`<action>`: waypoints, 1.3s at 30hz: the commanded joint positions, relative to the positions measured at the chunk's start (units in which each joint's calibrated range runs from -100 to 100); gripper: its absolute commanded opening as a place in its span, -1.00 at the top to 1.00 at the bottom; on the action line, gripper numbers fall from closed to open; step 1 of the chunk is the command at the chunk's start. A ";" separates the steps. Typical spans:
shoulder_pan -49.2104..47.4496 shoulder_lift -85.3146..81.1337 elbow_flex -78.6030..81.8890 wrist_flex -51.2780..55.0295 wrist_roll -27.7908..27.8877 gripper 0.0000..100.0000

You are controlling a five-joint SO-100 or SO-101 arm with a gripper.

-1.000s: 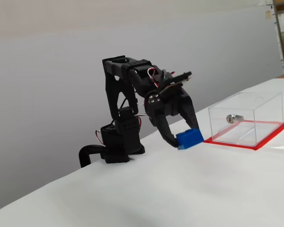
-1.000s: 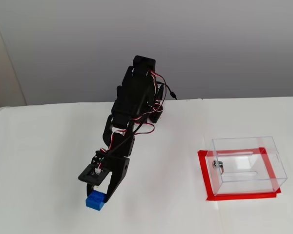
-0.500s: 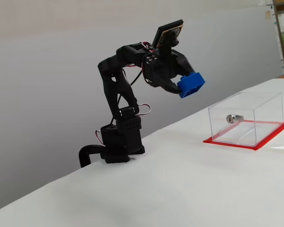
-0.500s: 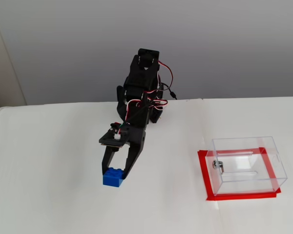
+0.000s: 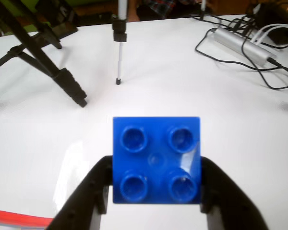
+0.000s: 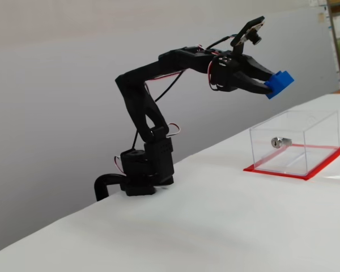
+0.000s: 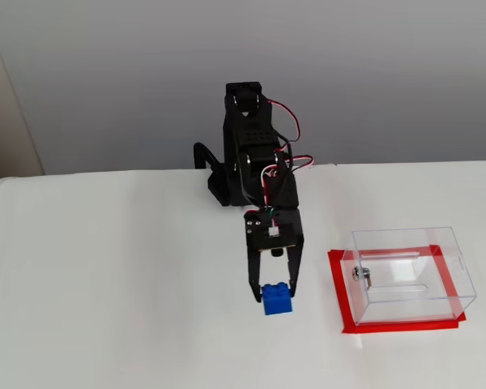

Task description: Pick the blue lego brick and place it into the transparent box

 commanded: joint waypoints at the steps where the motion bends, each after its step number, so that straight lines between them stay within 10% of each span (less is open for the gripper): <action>1: -8.34 -3.05 -0.93 0.29 0.22 0.91; 39: -53.22 14.18 -7.89 -0.50 0.22 0.89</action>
